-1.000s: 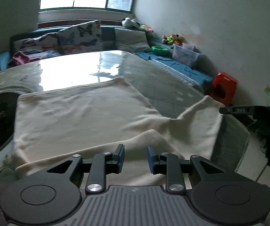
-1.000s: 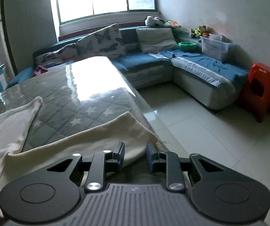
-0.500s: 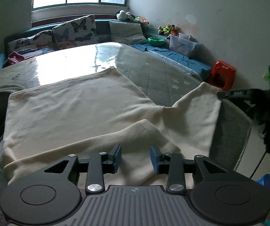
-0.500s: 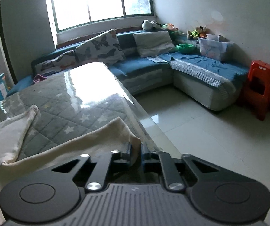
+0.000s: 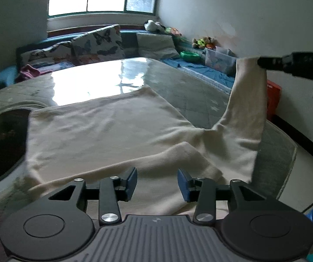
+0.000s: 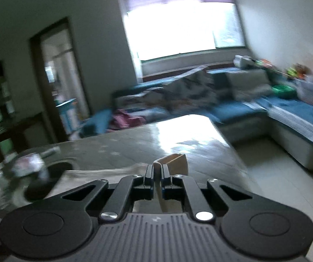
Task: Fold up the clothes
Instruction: 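Fold the lifted edge over the garment body and open the right gripper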
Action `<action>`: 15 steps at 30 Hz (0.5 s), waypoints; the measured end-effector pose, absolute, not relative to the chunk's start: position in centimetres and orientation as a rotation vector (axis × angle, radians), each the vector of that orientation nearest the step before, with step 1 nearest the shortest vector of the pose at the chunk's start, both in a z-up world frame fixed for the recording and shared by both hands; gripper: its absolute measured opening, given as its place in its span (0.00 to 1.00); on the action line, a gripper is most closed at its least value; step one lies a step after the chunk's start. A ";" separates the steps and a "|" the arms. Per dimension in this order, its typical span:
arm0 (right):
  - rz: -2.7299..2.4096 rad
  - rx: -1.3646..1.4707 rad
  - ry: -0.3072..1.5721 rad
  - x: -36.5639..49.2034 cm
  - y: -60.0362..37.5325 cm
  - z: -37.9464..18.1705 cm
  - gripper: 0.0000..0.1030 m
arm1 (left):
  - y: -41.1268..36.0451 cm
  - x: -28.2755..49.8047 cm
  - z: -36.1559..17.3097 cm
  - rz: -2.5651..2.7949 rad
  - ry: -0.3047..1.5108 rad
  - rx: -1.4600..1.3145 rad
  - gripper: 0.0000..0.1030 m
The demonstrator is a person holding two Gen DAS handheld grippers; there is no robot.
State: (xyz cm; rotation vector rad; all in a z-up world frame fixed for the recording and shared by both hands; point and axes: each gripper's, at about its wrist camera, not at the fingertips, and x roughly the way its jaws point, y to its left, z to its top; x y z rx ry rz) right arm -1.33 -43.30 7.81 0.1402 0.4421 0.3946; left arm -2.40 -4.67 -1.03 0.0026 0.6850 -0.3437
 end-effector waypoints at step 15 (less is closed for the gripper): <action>0.804 -0.031 0.460 -2.4 -28.0 9.9 0.05 | 3.6 -5.2 0.1 -0.126 0.598 -0.108 0.47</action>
